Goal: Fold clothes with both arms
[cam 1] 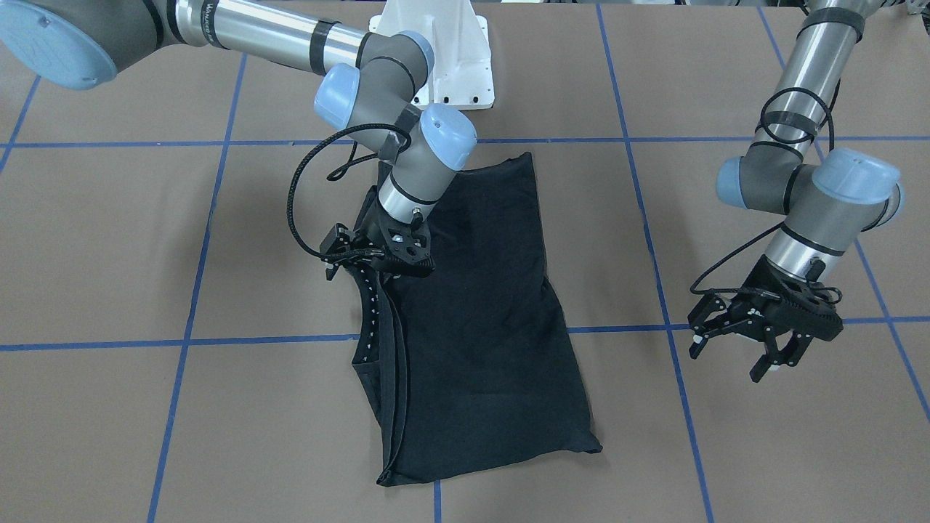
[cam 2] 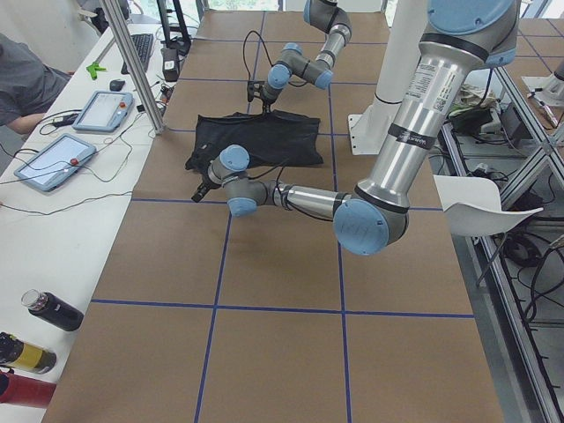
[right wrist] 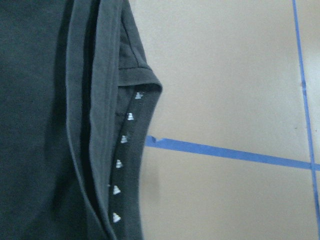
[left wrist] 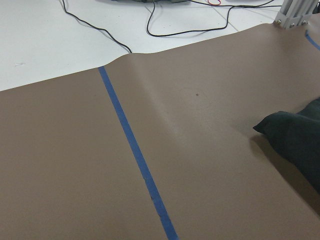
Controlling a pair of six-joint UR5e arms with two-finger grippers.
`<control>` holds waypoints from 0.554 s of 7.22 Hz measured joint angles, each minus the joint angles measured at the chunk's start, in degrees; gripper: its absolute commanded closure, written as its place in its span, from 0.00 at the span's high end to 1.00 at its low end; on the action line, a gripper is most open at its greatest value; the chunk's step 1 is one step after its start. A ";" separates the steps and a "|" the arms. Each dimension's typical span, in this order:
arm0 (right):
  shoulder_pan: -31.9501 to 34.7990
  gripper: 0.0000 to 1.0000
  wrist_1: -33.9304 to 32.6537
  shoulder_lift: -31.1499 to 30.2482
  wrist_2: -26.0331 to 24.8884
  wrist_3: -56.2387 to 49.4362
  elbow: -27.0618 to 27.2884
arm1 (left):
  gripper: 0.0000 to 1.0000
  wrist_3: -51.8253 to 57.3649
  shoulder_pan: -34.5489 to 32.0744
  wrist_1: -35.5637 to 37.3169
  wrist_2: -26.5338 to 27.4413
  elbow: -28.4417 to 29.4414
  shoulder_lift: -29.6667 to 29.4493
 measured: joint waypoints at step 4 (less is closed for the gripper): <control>0.84 1.00 -2.79 -11.83 -0.29 -2.93 14.57 | 1.00 0.07 0.02 0.06 -2.25 0.16 -0.01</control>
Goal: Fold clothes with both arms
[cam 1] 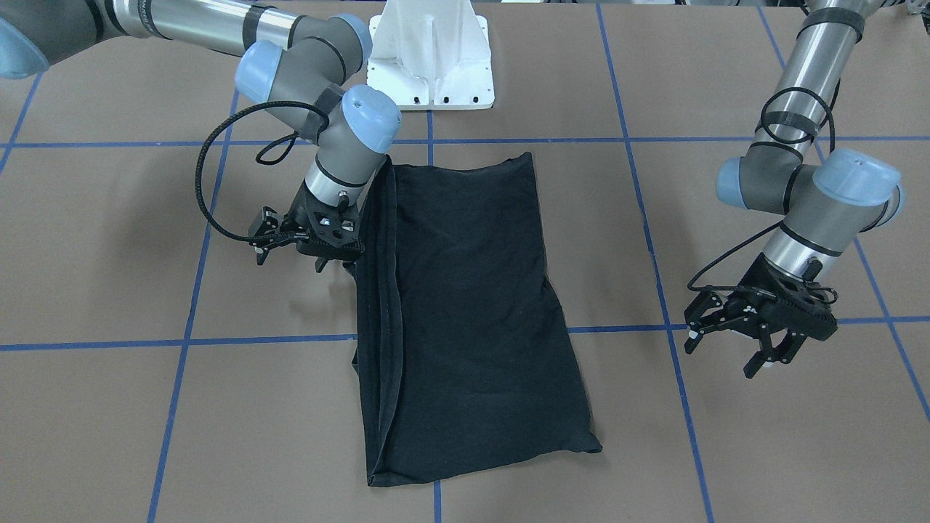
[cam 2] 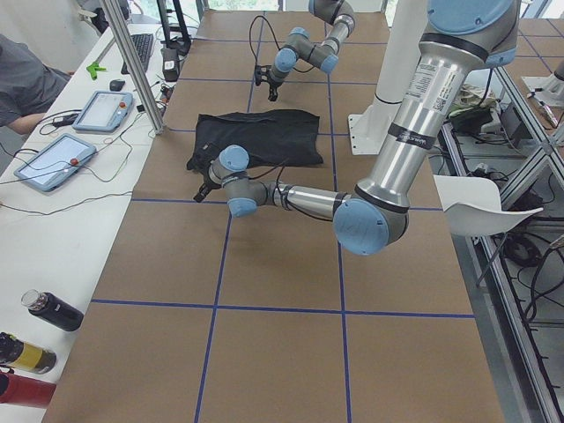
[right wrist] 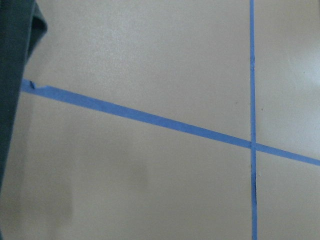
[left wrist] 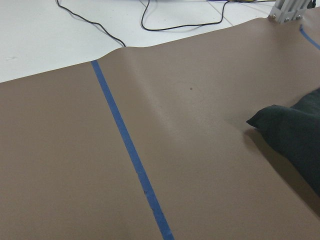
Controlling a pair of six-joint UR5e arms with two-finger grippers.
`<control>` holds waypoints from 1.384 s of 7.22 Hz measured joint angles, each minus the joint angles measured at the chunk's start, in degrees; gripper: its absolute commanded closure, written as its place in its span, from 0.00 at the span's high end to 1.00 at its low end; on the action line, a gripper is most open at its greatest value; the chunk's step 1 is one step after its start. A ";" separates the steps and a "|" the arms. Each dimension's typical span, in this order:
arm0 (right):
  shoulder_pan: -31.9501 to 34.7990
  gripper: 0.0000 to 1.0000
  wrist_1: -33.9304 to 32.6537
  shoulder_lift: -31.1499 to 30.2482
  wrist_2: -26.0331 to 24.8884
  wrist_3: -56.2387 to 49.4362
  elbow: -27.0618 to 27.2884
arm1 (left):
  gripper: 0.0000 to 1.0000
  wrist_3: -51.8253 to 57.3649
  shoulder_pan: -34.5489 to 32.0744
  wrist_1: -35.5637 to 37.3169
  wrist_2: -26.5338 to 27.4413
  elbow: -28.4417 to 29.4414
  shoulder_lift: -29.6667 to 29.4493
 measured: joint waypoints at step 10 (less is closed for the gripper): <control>-2.21 1.00 4.67 15.87 3.37 9.88 -19.00 | 1.00 0.02 0.00 -0.06 -0.24 0.10 0.01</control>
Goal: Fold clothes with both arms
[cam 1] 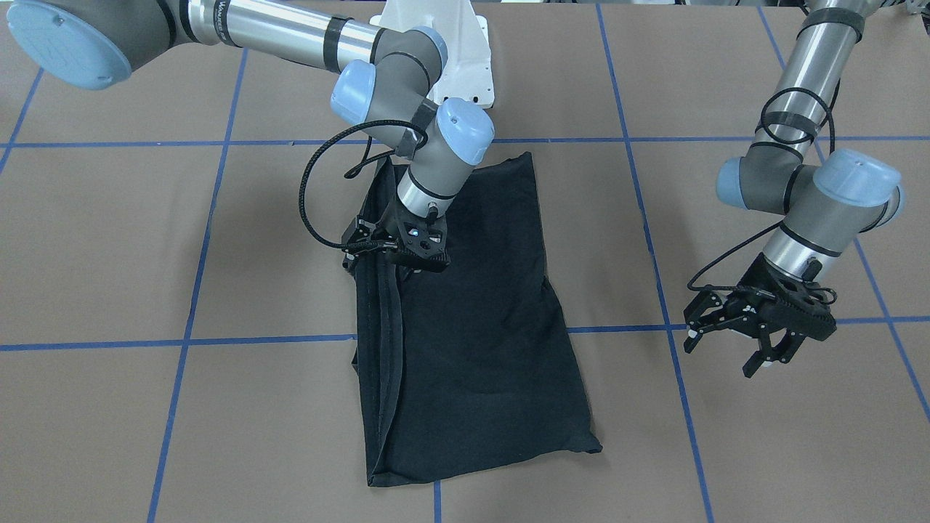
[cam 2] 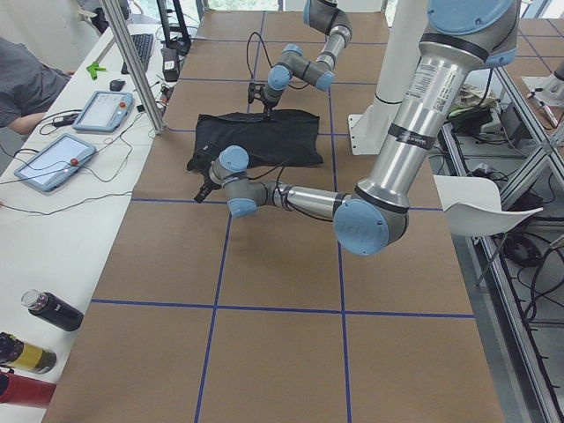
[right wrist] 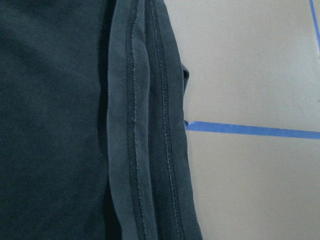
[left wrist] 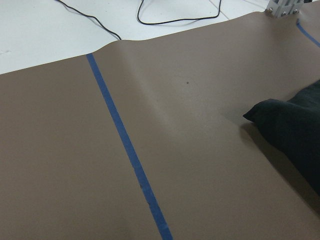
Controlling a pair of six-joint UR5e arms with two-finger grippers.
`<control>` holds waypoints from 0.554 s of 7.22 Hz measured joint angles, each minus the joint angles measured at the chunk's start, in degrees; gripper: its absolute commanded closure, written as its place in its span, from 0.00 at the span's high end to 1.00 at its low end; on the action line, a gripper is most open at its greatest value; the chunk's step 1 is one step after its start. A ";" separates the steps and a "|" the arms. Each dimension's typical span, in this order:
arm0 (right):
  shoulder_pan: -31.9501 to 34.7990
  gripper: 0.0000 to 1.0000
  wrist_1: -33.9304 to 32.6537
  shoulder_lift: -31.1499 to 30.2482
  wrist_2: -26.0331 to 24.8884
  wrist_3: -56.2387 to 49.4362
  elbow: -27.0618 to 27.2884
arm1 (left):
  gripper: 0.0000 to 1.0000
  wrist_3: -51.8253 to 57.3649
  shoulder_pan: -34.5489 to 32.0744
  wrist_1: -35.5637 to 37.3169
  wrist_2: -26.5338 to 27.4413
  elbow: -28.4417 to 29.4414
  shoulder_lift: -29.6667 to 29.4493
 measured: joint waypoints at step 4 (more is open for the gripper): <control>-0.62 1.00 -0.78 -0.52 -0.47 -0.22 -0.23 | 1.00 0.07 0.00 0.00 0.00 0.00 0.00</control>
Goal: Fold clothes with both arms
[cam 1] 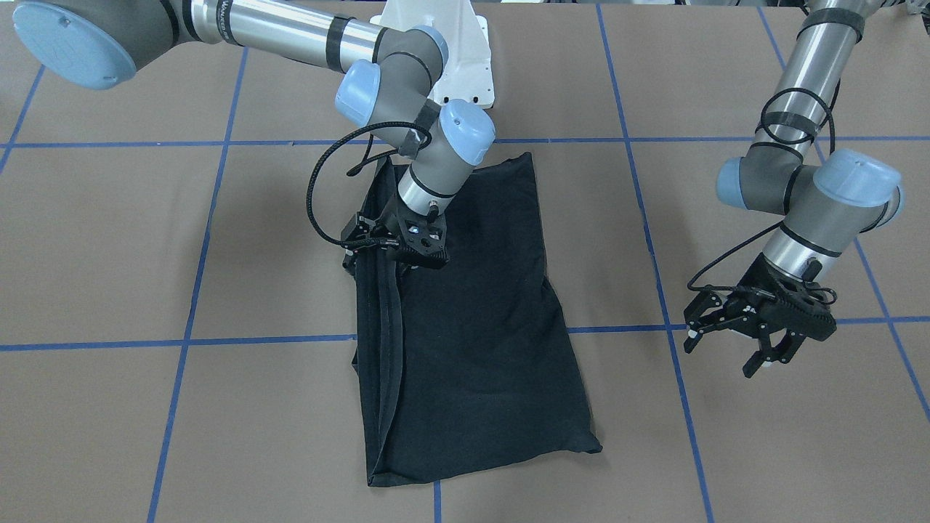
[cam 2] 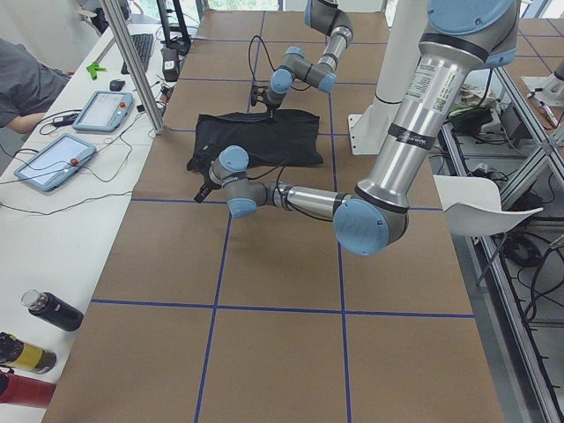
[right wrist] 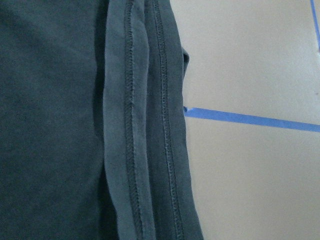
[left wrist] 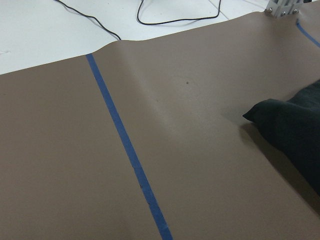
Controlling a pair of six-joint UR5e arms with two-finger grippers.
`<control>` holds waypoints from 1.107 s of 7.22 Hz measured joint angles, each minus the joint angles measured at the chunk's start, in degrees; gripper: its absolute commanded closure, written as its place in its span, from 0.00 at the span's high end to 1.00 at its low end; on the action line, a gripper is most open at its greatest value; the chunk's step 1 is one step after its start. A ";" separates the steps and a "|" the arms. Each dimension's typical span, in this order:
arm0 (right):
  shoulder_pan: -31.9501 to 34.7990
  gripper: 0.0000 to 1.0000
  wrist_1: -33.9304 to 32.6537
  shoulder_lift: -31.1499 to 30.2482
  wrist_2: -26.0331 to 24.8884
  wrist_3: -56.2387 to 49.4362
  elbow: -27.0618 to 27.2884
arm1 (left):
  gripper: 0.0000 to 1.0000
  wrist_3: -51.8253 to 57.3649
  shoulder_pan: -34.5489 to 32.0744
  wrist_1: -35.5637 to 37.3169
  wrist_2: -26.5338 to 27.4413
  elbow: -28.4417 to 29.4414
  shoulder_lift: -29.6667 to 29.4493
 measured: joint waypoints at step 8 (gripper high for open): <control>1.03 1.00 -8.68 -14.50 -2.01 -6.73 19.04 | 1.00 0.08 0.00 0.00 -0.02 0.03 0.00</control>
